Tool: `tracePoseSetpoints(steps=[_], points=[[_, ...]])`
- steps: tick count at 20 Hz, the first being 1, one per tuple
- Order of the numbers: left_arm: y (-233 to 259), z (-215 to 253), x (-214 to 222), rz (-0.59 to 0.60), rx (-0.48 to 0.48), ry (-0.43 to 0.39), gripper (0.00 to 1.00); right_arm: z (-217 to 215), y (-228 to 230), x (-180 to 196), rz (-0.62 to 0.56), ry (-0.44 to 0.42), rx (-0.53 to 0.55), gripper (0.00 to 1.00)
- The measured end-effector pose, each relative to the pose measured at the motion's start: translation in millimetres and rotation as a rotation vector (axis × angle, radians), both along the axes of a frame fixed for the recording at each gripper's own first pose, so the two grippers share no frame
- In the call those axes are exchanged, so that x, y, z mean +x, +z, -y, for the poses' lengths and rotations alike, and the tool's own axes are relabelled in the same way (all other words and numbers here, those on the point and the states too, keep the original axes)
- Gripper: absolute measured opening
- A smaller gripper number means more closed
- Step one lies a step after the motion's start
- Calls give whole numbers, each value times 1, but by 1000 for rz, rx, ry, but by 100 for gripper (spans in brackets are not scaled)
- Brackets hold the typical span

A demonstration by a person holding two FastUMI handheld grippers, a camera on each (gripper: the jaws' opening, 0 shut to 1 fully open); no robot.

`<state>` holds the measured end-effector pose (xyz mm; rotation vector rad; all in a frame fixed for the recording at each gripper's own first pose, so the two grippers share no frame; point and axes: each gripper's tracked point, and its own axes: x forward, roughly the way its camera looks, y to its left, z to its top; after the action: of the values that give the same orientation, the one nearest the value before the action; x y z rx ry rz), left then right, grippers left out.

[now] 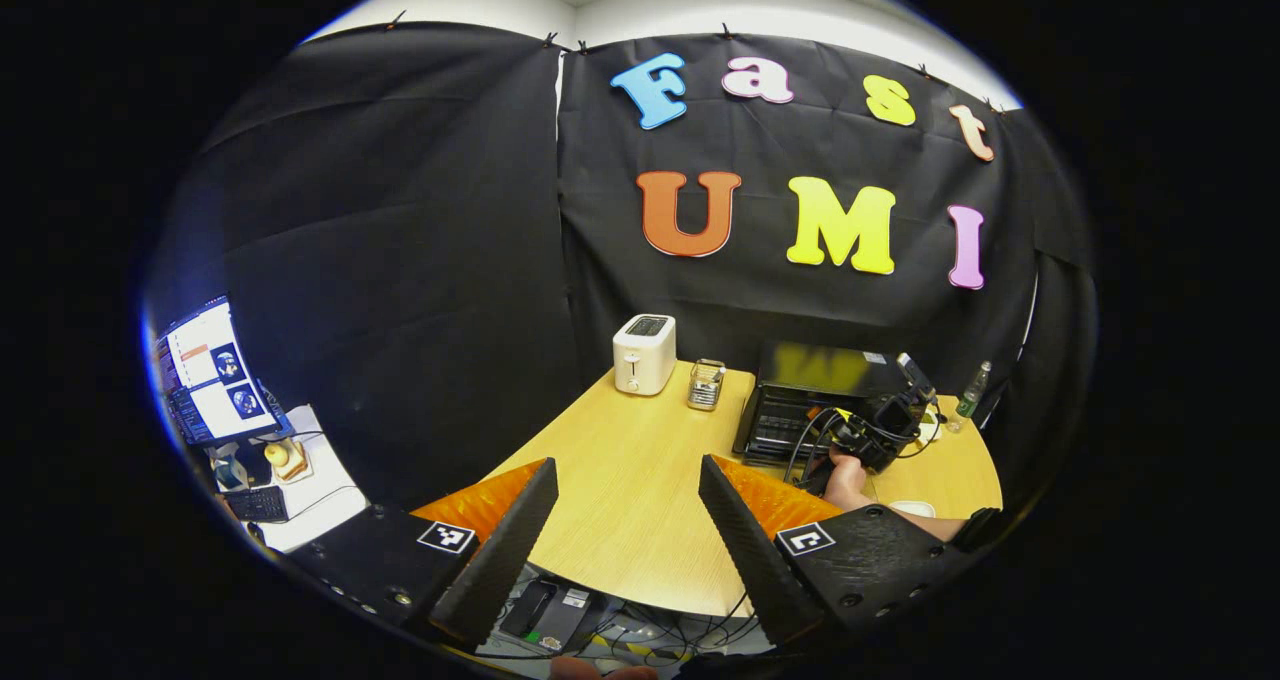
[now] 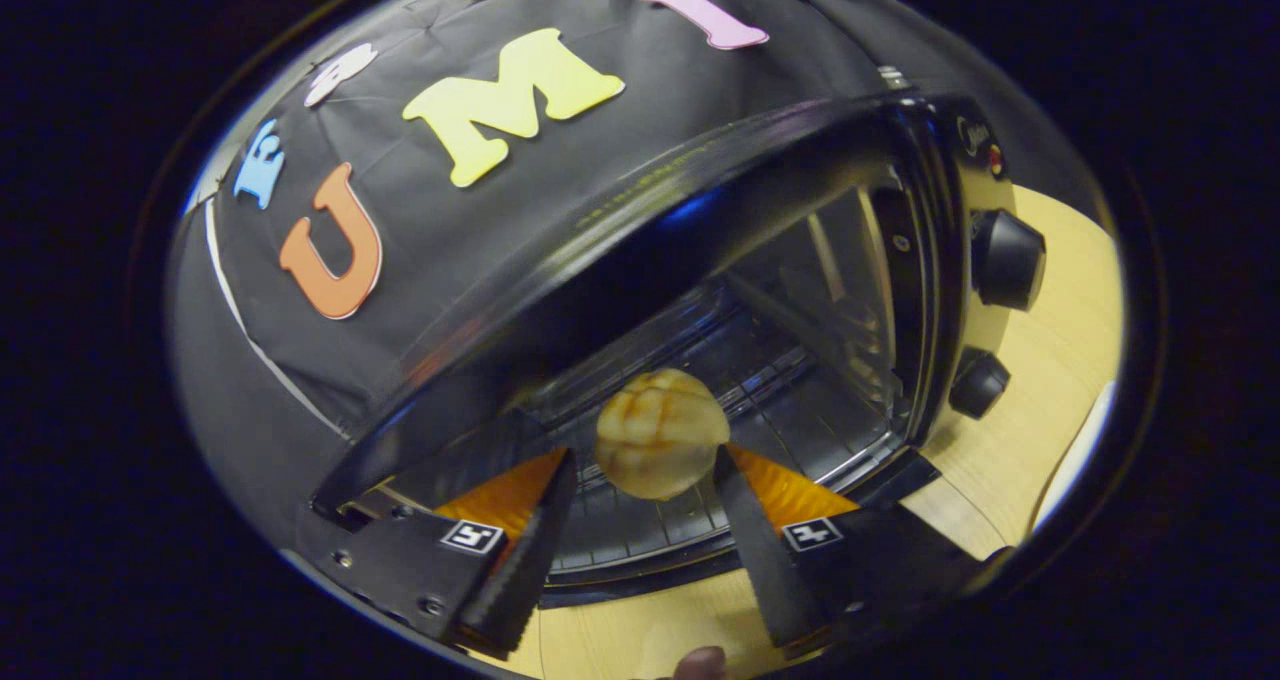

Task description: Open the electric oven with the left hand, put the food in, and close the electric oven.

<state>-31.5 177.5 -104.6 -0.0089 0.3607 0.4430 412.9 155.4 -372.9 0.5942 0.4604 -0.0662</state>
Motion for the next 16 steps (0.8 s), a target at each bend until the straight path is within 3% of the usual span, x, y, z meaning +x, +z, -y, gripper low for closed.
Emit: tracePoseSetpoints(steps=[1,7,12,16], points=[[0,0,-2,2,0,-3,94,2,4,-2,11,0,-20,98],[5,-2,-6,38,-13,-20,94,-18,23,-50,33,93,-91,96],[10,3,9,90,-48,-86,94,-30,42,-126,2,152,-78,96],[2,16,18,110,-63,-174,94,-14,62,-189,-16,184,-99,96]])
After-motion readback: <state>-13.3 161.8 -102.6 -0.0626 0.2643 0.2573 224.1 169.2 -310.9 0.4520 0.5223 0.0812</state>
